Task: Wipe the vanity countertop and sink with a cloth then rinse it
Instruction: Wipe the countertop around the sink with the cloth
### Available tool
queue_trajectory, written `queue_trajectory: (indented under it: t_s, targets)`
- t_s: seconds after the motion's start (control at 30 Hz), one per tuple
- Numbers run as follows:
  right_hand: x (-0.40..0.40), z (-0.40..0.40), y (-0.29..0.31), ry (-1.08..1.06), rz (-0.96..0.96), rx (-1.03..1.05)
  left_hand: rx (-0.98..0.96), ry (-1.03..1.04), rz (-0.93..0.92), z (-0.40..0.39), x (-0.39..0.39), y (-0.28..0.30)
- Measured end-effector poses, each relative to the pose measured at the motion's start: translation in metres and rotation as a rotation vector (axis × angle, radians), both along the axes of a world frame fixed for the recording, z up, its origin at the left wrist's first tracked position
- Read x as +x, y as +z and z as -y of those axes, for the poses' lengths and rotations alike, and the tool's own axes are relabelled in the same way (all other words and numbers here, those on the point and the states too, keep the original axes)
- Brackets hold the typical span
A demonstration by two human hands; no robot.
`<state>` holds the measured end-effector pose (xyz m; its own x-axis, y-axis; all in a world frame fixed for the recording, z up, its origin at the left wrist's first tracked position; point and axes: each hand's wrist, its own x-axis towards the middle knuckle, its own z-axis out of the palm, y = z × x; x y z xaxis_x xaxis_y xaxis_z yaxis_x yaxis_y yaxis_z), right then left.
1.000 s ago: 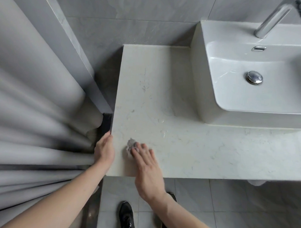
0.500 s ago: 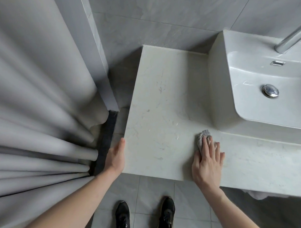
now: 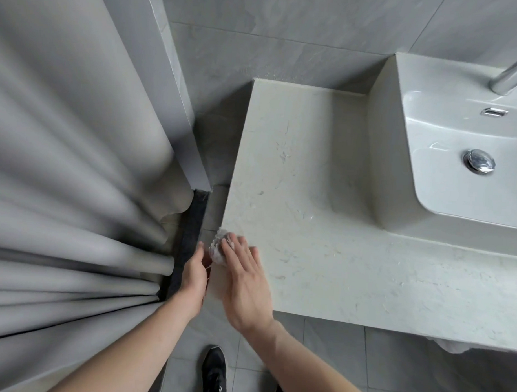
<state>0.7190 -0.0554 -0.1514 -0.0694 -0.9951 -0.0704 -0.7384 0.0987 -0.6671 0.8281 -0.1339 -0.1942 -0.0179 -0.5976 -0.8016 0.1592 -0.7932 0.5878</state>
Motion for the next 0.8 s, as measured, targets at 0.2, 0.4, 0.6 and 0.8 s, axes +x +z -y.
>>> queue_trajectory:
  t_s: [0.2,0.4,0.6,0.8]
  targets:
    - [-0.111,-0.024,0.002,-0.39,0.006,-0.096,-0.33,-0.313,0.491,0.003,-0.027,0.036]
    - [-0.218,-0.021,-0.009,-0.555,-0.262,0.081,-0.443,-0.372,0.673,0.0,-0.032,0.037]
    - [-0.156,0.014,-0.011,-0.471,-0.357,0.095,-0.524,-0.398,0.77,0.001,-0.033,0.033]
    - [-0.064,0.073,-0.004,0.021,-0.219,-0.003,-0.564,-0.407,0.802,0.0,-0.031,0.024]
